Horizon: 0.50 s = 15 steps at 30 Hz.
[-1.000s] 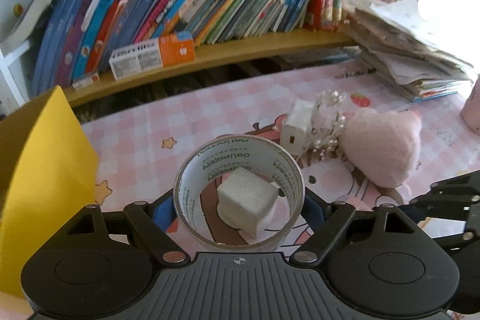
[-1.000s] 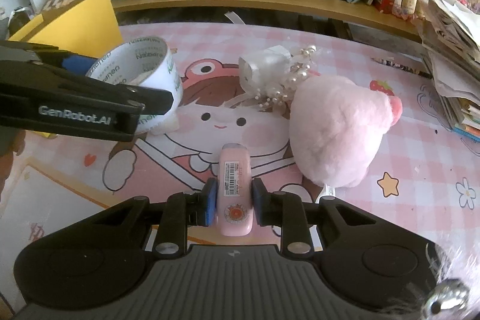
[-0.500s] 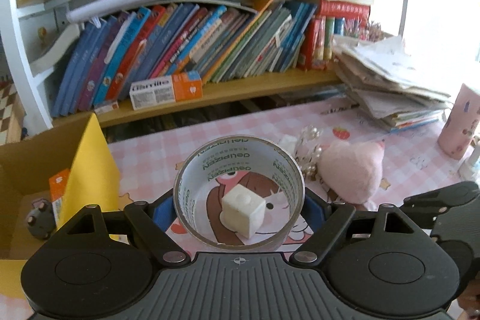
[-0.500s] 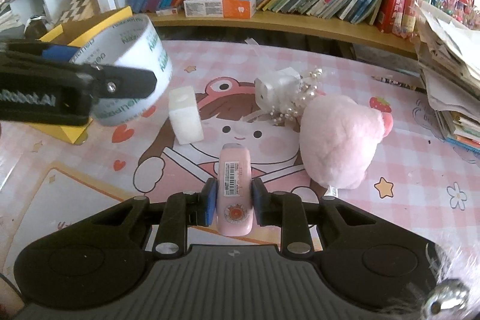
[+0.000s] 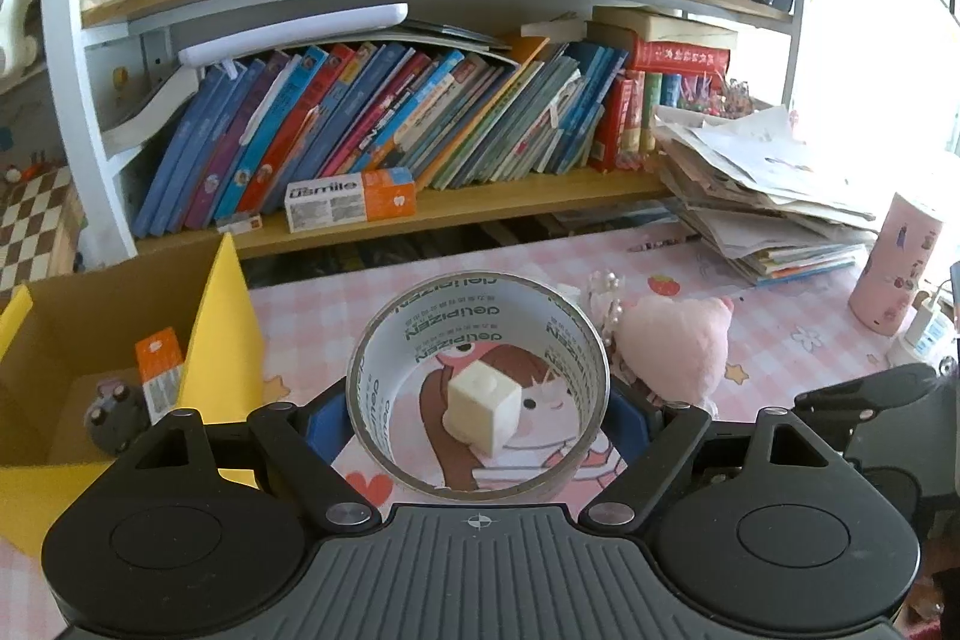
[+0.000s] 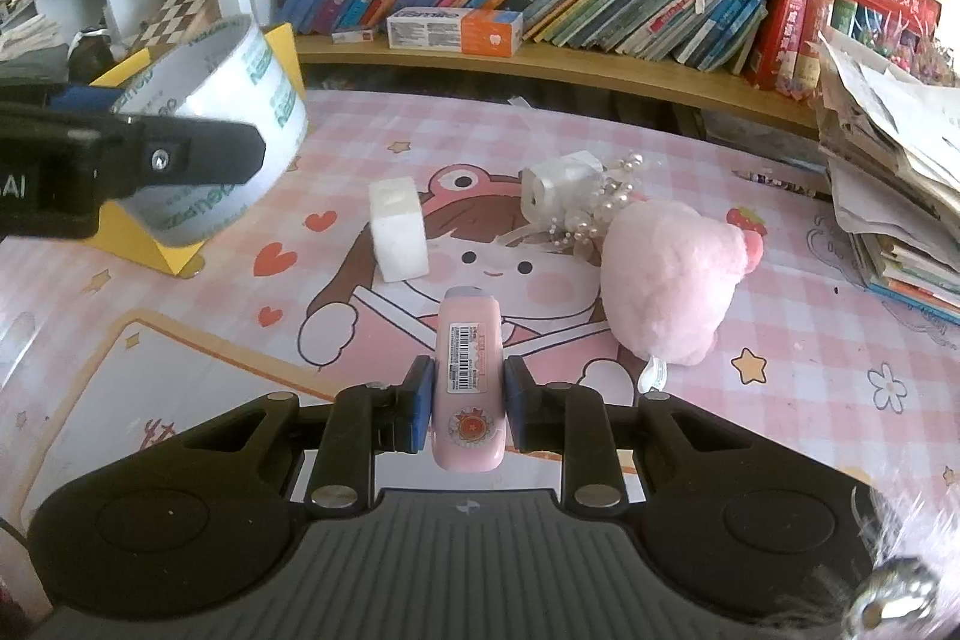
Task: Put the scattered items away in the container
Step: 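Lift the tape roll and pink tube and carry both toward the yellow box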
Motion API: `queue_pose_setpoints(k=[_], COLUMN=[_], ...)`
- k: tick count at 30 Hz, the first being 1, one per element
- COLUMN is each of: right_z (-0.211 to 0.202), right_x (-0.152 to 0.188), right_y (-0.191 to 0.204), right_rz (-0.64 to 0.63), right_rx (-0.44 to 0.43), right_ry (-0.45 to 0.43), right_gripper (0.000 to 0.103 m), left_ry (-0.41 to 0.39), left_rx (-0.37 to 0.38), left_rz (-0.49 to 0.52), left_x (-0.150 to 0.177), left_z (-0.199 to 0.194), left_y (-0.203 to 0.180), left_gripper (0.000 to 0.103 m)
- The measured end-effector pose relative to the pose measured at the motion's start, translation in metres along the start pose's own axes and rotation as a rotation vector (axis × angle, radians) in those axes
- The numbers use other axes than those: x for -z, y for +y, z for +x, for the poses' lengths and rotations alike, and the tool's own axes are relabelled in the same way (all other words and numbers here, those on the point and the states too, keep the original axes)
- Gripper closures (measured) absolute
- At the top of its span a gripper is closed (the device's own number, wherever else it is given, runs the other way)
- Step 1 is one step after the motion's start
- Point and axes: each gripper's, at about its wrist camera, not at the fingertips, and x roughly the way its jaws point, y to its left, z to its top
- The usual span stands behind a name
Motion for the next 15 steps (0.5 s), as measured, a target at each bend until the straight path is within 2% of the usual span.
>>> queue_pose_setpoints(k=[15], right_z=[-0.012], right_x=[0.006], right_y=[0.019], right_rz=[-0.041], right_rx=[-0.025], right_ry=[-0.007], right_gripper=[0.08], left_ry=[-0.003], left_rx=[-0.022], left_rz=[-0.038], left_x=[0.017], left_z=[-0.027], left_y=[0.006], left_gripper=[0.018])
